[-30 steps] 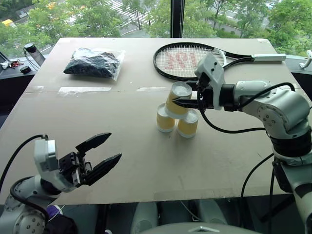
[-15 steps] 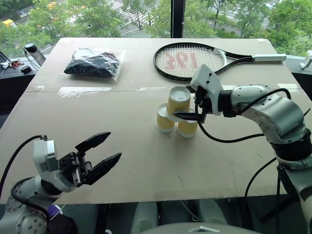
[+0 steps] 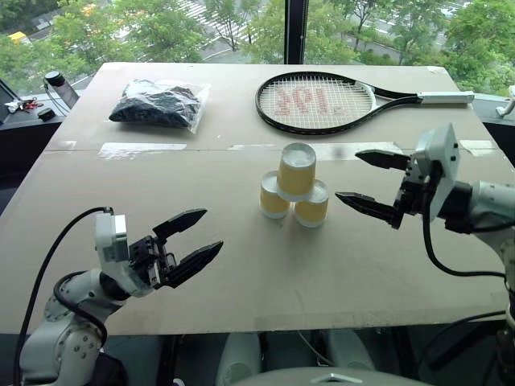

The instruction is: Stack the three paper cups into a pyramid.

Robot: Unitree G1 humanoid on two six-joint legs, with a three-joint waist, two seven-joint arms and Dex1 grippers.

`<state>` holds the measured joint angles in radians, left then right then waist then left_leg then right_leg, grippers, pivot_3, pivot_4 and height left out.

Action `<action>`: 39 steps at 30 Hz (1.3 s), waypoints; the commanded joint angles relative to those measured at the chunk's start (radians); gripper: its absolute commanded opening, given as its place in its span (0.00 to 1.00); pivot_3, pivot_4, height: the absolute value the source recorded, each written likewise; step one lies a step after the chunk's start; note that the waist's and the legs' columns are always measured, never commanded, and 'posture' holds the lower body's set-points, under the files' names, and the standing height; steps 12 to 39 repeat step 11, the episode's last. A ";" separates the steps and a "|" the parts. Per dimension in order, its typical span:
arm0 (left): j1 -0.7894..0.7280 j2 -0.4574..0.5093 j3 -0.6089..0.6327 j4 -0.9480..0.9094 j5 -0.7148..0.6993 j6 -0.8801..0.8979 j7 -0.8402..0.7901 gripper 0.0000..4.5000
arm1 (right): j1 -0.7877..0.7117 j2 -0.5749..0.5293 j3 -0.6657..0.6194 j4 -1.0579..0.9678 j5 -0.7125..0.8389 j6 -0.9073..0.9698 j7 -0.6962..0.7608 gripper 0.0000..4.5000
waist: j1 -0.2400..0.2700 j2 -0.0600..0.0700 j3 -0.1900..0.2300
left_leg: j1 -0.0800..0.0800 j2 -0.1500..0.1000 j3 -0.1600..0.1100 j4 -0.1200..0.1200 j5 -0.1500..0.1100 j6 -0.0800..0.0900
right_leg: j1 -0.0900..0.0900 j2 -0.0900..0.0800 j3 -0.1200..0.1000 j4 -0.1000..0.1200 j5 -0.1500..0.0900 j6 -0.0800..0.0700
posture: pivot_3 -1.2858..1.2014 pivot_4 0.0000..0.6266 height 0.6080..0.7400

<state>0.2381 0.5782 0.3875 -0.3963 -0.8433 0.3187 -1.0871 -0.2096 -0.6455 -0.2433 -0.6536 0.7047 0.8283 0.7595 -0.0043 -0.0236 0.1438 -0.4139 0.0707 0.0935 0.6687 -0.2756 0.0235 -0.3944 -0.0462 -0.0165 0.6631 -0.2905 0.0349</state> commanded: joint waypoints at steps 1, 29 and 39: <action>-0.001 0.029 -0.001 0.055 0.062 -0.002 0.025 1.00 | 0.265 0.026 -0.125 -0.033 -0.060 -0.183 0.057 0.99 | 0.009 0.000 0.000 | 0.000 -0.001 0.000 0.000 0.000 0.000 | 0.000 0.000 0.001 -0.001 0.000 0.000 | 0.52 0.24 1.00; -0.001 0.103 0.001 0.171 0.179 -0.026 0.029 1.00 | 0.571 0.037 -0.157 0.096 -0.184 -0.495 0.165 0.99 | -0.009 0.000 0.000 | 0.020 0.001 0.005 -0.001 -0.003 0.004 | 0.016 0.002 0.003 0.000 0.000 0.001 | 0.52 0.24 1.00; -0.001 0.103 0.001 0.171 0.179 -0.026 0.029 1.00 | 0.571 0.037 -0.157 0.096 -0.184 -0.495 0.165 0.99 | -0.009 0.000 0.000 | 0.020 0.001 0.005 -0.001 -0.003 0.004 | 0.016 0.002 0.003 0.000 0.000 0.001 | 0.52 0.24 1.00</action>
